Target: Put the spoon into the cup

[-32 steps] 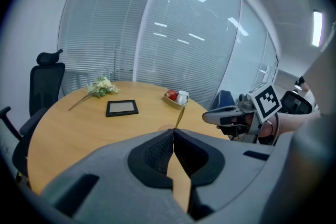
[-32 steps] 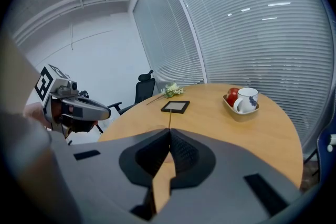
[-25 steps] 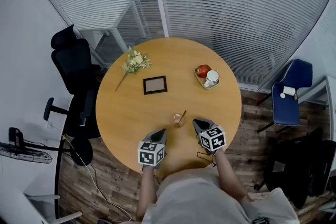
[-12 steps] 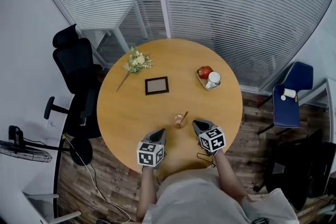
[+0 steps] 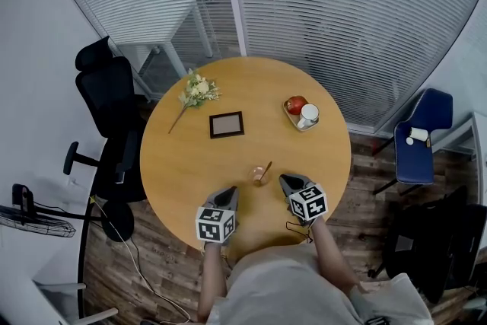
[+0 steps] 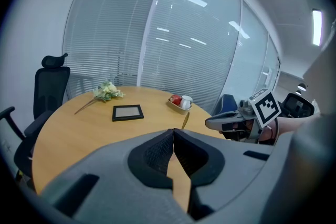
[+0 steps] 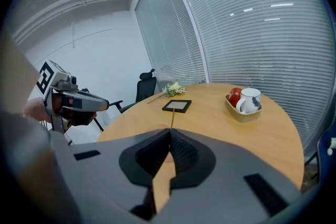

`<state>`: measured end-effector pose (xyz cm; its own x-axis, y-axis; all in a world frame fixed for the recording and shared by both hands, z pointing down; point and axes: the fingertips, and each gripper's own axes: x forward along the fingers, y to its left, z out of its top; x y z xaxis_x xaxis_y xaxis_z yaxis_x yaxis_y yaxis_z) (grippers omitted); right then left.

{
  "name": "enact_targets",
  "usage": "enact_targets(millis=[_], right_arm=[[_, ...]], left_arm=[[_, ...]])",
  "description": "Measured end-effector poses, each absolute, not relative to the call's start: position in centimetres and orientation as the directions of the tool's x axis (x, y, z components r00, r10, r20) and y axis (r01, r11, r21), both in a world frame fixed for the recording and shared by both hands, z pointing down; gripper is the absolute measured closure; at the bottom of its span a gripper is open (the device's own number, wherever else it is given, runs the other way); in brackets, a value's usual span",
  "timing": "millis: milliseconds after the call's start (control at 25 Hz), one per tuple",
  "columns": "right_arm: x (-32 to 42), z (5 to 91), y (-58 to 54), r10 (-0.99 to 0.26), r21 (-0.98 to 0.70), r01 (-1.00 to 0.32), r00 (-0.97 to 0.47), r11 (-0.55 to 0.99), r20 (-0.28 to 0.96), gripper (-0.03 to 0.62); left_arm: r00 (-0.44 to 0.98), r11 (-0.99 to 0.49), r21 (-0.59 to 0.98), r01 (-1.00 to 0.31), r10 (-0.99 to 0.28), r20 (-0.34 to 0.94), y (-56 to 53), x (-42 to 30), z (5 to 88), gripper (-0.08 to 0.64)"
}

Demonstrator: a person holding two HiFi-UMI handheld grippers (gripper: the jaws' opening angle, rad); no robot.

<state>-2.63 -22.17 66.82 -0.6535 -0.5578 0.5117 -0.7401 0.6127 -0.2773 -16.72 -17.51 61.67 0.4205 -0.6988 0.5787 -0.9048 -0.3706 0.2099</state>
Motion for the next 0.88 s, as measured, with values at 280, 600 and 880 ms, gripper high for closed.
enact_targets(millis=[280, 600, 880], right_arm=[[-3.1, 66.6, -22.4, -0.557, -0.263, -0.734, -0.657, 0.626, 0.508, 0.594], [-3.1, 66.6, -22.4, -0.561, -0.264, -0.736, -0.656, 0.624, 0.505, 0.594], [-3.5, 66.3, -22.6, -0.563, -0.267, -0.735, -0.659, 0.623, 0.499, 0.594]], left_arm=[[0.417, -0.367, 0.208, -0.907, -0.704, 0.576, -17.6, -17.2, 61.5, 0.551], [0.417, -0.365, 0.212, -0.907, -0.7, 0.58, -17.5, -17.2, 61.7, 0.551], [0.411, -0.356, 0.213, -0.91, -0.704, 0.58, -17.3, -17.9, 61.7, 0.551]])
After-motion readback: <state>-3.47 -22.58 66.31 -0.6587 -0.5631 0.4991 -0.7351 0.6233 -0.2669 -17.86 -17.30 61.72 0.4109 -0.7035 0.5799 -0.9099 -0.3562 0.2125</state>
